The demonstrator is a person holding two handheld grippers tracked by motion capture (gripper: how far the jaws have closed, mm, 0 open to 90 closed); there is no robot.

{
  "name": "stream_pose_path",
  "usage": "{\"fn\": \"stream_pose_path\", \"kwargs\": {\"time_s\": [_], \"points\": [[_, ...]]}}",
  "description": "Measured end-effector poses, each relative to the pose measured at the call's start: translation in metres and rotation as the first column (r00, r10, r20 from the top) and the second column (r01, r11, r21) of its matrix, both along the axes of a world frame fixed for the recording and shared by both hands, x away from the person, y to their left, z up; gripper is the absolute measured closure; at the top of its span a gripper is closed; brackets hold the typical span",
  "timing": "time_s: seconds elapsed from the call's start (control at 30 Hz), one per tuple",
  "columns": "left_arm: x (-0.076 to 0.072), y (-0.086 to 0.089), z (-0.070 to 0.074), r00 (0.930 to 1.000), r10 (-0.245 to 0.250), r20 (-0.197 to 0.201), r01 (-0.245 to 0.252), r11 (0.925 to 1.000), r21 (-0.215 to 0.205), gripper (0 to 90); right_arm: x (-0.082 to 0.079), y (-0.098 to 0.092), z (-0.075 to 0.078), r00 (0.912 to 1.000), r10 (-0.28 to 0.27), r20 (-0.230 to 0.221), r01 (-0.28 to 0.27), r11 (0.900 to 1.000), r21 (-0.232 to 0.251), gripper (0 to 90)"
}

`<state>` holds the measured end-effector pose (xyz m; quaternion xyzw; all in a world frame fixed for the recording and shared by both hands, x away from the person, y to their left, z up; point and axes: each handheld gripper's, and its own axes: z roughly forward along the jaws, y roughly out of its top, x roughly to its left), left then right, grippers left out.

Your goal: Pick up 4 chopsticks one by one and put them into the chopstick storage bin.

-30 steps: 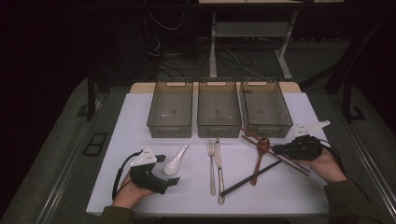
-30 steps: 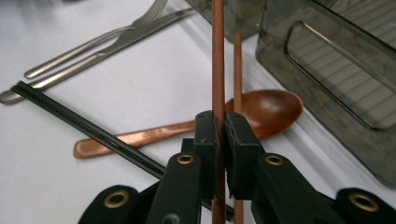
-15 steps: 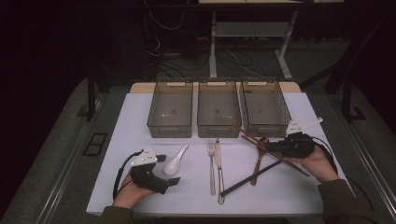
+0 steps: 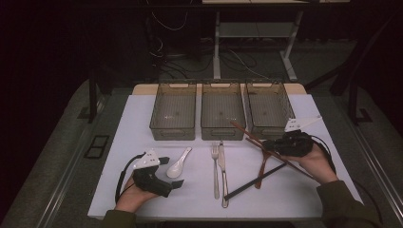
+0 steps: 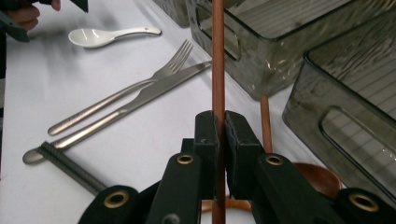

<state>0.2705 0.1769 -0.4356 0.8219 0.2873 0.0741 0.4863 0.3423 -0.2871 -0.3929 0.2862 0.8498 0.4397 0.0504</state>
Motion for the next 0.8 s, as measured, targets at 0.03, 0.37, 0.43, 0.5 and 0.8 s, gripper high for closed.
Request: {"fn": "stream_pose_path", "kwargs": {"time_s": [0.03, 0.37, 0.43, 0.5, 0.8], "points": [[0.000, 0.000, 0.000, 1.0000, 0.000, 0.000, 0.000, 1.0000, 0.002, 0.0, 0.001, 0.002, 0.000, 1.0000, 0.002, 0.002, -0.002, 1.000, 0.001, 83.9], [-0.001, 0.000, 0.001, 1.0000, 0.005, 0.005, -0.005, 1.0000, 0.002, 0.0, 0.009, 0.020, 0.007, 0.9996, -0.012, 0.024, 0.011, 1.000, 0.015, 84.0], [-0.001, 0.000, 0.000, 1.0000, 0.005, 0.004, -0.005, 1.0000, 0.002, 0.0, 0.010, 0.023, 0.008, 0.9996, -0.015, 0.026, 0.015, 1.000, 0.024, 83.9], [0.000, 0.000, 0.000, 1.0000, 0.006, 0.001, -0.006, 1.0000, 0.003, 0.0, 0.012, 0.027, 0.010, 0.9995, -0.014, 0.030, 0.013, 1.000, 0.023, 83.9], [0.000, -0.001, 0.000, 1.0000, 0.002, 0.003, -0.002, 1.0000, 0.005, 0.0, 0.026, 0.048, 0.018, 0.9989, -0.018, 0.042, 0.017, 0.999, 0.043, 83.9]]}}
